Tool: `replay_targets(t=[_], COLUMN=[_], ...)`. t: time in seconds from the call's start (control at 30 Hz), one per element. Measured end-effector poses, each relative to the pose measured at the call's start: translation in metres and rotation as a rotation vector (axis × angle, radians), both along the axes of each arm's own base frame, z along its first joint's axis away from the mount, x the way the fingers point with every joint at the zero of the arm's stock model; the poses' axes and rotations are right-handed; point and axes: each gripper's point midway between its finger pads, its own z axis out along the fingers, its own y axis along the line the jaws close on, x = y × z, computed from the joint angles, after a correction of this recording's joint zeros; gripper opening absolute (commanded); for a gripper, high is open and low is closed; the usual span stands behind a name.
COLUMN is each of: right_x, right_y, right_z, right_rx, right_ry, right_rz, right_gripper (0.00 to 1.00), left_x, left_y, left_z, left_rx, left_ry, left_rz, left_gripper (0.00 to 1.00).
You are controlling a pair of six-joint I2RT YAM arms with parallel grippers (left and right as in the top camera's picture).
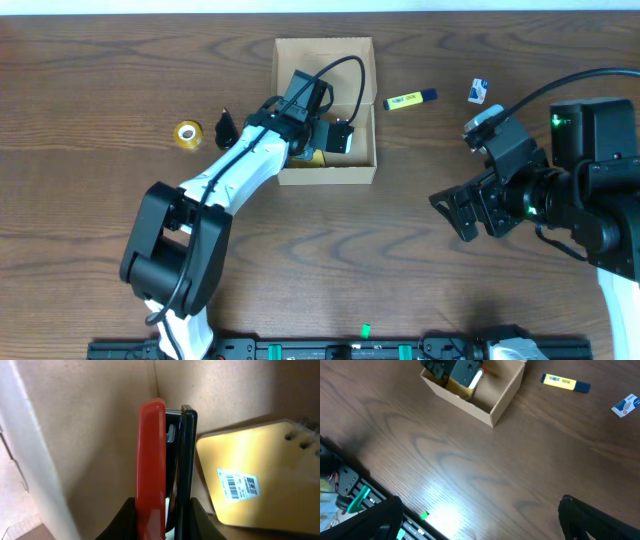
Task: Pack container
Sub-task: 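Carry the red stapler right and lower it into the box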
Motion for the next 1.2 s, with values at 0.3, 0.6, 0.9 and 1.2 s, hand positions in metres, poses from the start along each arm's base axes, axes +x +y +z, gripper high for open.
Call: replay_targets(t=[0.3,0.6,0.9,1.2], right_x=[0.000,0.000,0.000,0.000], right_y=[0.000,0.000,0.000,0.000], right_z=[0.000,0.000,0.000,0.000], right_rx=[0.000,0.000,0.000,0.000], right_ry=[0.000,0.000,0.000,0.000], right_rz=[0.000,0.000,0.000,0.000], right_gripper=[0.99,0.99,0.99,0.99], left_x=[0.005,0.008,0.008,0.006], left_y=[0.002,0.006,0.006,0.004], left_z=[-0.016,-0.016,-0.016,0.001], left_rx=[0.016,0.006,0.003,-0.016], left_ry=[0.007,0.004,0.005,-0.027], left_rz=[0.014,0.048,0.055,0.133], left_gripper=[0.27,0.51,0.64,0.66])
